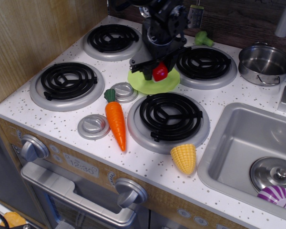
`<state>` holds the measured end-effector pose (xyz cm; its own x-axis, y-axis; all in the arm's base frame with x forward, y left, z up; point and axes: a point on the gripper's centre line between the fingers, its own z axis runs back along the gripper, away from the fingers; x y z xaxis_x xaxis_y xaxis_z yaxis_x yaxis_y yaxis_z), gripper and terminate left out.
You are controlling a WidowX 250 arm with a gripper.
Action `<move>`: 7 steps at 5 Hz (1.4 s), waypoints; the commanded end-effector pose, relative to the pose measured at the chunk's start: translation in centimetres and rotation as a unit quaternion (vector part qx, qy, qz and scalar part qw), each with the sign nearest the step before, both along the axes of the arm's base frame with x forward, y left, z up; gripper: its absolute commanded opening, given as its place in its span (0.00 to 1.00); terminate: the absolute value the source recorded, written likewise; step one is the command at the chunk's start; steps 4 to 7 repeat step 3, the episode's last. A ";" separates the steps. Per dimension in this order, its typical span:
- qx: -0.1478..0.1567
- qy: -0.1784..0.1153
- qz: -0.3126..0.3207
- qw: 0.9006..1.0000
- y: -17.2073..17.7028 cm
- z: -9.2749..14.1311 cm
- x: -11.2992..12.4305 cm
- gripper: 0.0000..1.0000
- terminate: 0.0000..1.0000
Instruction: Put sushi on plate
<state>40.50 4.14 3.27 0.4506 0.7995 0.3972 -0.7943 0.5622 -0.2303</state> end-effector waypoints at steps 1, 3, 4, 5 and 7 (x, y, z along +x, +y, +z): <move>0.003 -0.021 -0.009 1.000 1.0 1.6 0.6 1.00 0.00; 0.003 -0.021 -0.009 1.000 1.0 1.6 0.6 1.00 1.00; 0.003 -0.021 -0.009 1.000 1.0 1.6 0.6 1.00 1.00; 0.003 -0.021 -0.009 1.000 1.0 1.6 0.6 1.00 1.00; 0.003 -0.021 -0.009 1.000 1.0 1.6 0.6 1.00 1.00</move>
